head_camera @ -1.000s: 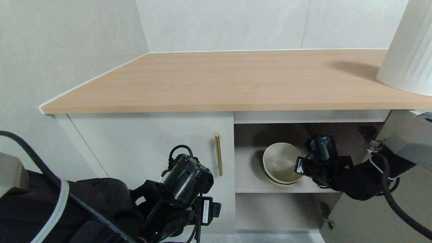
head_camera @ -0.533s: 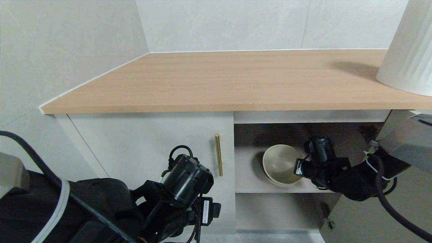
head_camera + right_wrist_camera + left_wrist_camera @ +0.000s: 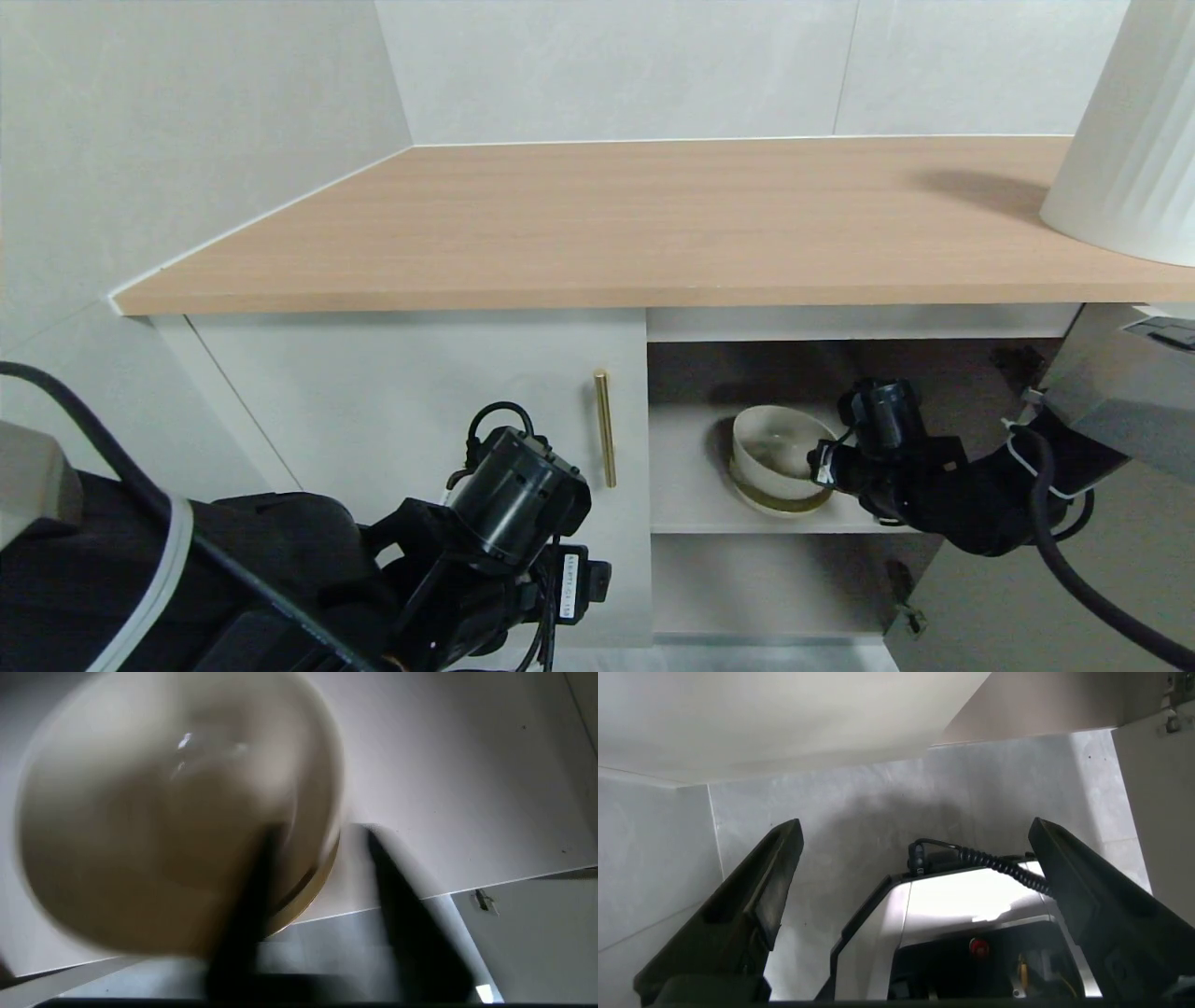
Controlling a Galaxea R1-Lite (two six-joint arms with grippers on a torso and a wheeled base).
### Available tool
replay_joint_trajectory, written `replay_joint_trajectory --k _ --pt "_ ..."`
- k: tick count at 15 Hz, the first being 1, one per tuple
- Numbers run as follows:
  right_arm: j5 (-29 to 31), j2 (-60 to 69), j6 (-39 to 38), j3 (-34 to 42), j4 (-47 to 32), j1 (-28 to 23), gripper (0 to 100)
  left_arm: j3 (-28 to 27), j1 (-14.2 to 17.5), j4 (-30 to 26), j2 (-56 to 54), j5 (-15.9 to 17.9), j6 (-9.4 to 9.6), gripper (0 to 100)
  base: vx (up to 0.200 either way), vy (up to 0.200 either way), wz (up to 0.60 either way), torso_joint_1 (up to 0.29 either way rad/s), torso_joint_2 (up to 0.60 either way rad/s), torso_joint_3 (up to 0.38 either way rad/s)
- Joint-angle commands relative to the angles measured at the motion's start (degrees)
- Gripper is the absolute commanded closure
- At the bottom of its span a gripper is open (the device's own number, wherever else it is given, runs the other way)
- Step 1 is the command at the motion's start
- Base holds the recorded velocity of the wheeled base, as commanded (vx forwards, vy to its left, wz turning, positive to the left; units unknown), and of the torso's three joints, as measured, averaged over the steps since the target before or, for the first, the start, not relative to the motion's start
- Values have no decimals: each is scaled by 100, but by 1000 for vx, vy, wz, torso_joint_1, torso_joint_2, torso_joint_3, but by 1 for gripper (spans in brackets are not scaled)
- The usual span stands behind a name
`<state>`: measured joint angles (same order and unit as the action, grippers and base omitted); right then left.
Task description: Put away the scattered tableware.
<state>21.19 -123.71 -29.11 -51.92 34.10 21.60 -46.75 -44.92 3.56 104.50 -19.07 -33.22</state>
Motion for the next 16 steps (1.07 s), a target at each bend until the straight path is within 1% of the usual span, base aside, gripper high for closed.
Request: replay_joint_trajectory --k 1,4,5,6,8,9,11,12,13,14,15,16 --pt "-1 14 2 6 0 2 0 -1 1 4 -8 -1 0 0 0 0 0 0 0 0" --pt "-9 75 2 50 0 11 0 -9 1 4 -26 -9 0 0 0 0 0 0 0 0" --pt "-36 242 2 86 -35 11 0 -18 124 4 -211 -185 26 0 0 0 0 0 0 0" --pt "-88 479 2 191 -61 20 0 -27 317 4 -474 -229 88 0 0 0 0 0 0 0" --pt "-211 1059 116 446 -158 63 0 17 458 -4 -931 -229 334 0 0 0 0 0 0 0" --pt "-449 1886 441 692 -580 204 0 105 493 -22 -1459 -238 448 0 0 0 0 0 0 0" --pt "-642 2800 626 806 -1529 406 0 175 493 -136 -2074 -238 457 0 0 0 0 0 0 0" --pt "-669 3266 626 806 -2232 468 0 228 493 -391 -2434 -229 474 0 0 0 0 0 0 0" --pt "-686 3582 626 833 -2689 503 0 360 643 -461 -2645 -264 668 0 0 0 0 0 0 0" --pt "-677 3696 617 859 -2865 503 0 421 774 -461 -2724 -273 808 0 0 0 0 0 0 0" --pt "-669 4083 626 1087 -3128 547 0 632 1126 -453 -2970 -273 1037 0 0 0 0 0 0 0" --pt "-642 4347 635 1246 -3146 661 0 729 1240 -461 -3085 -238 1037 0 0 0 0 0 0 0"
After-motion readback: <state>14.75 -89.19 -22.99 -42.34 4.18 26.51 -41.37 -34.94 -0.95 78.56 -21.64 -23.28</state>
